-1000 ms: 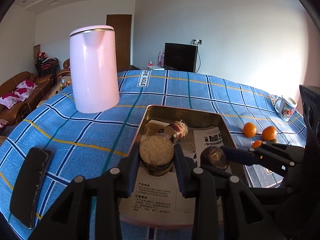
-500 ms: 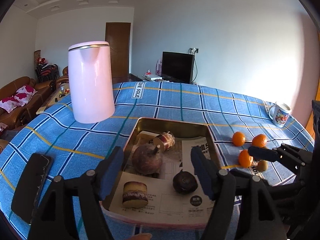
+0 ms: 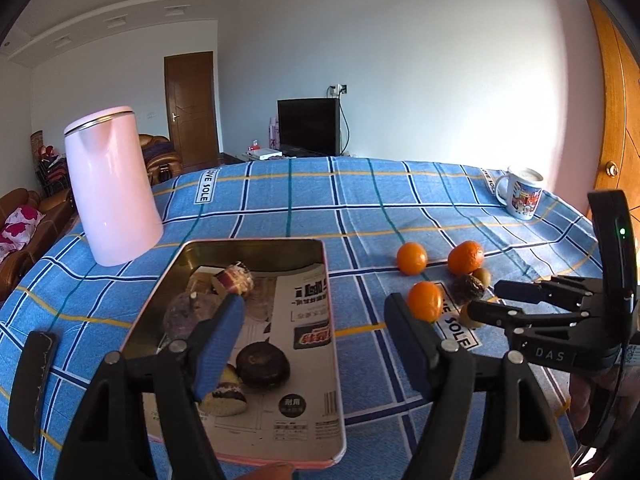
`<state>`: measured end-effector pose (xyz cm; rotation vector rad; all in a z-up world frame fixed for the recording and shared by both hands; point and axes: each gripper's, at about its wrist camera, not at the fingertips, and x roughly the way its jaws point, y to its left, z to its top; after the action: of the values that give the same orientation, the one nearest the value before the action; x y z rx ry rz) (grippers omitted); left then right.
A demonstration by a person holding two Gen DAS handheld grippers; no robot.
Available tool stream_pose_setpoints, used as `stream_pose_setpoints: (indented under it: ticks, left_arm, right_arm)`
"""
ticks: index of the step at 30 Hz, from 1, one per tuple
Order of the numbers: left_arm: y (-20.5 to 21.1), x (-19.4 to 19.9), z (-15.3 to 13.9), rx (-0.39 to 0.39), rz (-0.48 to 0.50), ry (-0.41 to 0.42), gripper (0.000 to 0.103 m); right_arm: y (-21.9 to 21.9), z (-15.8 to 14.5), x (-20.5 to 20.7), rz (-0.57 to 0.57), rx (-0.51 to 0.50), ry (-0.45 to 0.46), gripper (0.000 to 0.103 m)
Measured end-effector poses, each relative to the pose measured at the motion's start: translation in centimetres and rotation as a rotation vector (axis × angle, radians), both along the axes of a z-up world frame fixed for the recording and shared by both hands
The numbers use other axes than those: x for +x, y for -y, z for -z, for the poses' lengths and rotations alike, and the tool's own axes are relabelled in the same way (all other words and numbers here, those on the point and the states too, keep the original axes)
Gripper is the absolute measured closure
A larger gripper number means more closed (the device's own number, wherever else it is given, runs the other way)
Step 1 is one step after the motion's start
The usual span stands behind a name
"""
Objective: Organize fruits
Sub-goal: 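Grasp an orange with the left tool while the right tool grasps a yellow-green fruit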
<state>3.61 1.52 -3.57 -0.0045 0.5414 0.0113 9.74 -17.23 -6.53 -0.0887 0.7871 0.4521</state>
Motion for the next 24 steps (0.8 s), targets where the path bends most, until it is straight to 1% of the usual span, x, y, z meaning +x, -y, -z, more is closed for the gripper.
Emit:
stream_pose_setpoints:
  ticks: [4,5,6,9,10,12,14,19,24]
  left_arm:
    - [0.8,0.1,-0.3,0.009,0.015,0.004,0.028]
    - [0.9,0.0,-0.4,0.011,0.018,0.005,0.028]
    - [1.1,0.1,-0.4,0.013,0.022,0.006,0.028]
    - [1.9,0.4,-0.4,0.022,0.038,0.0,0.028]
    - [2.2,0.5,-0.4,0.026,0.043,-0.004,0.028]
    - [2.9,0.8,-0.3,0.032,0.055,-0.01,0.028]
    - [3.6,1.2,-0.2,0.038,0.065,-0.017,0.028]
    - [6.1,2.9,0.3,0.061,0.108,-0.059,0.028]
    - [8.1,5.1,1.2,0.074,0.139,-0.119,0.028]
  right_arm:
    - [-0.8,1.0,1.0,-0.025,-0.011,-0.059,0.054]
    - [-0.9,1.2,1.1,-0.03,-0.012,-0.07,0.058]
    - [-1.1,1.4,1.2,-0.038,-0.017,-0.078,0.065]
    - [-1.4,1.8,1.5,-0.048,-0.035,-0.096,0.074]
    - [-1.4,1.7,1.4,-0.053,-0.03,-0.093,0.074]
    - [-1.3,1.5,1.2,-0.051,-0.03,-0.073,0.074]
    - [-0.8,0.8,0.6,-0.039,-0.024,-0.033,0.074]
    - [1.8,-0.8,0.6,0.056,-0.016,0.064,0.074]
    - [3.9,-1.7,1.7,0.131,-0.024,0.117,0.074]
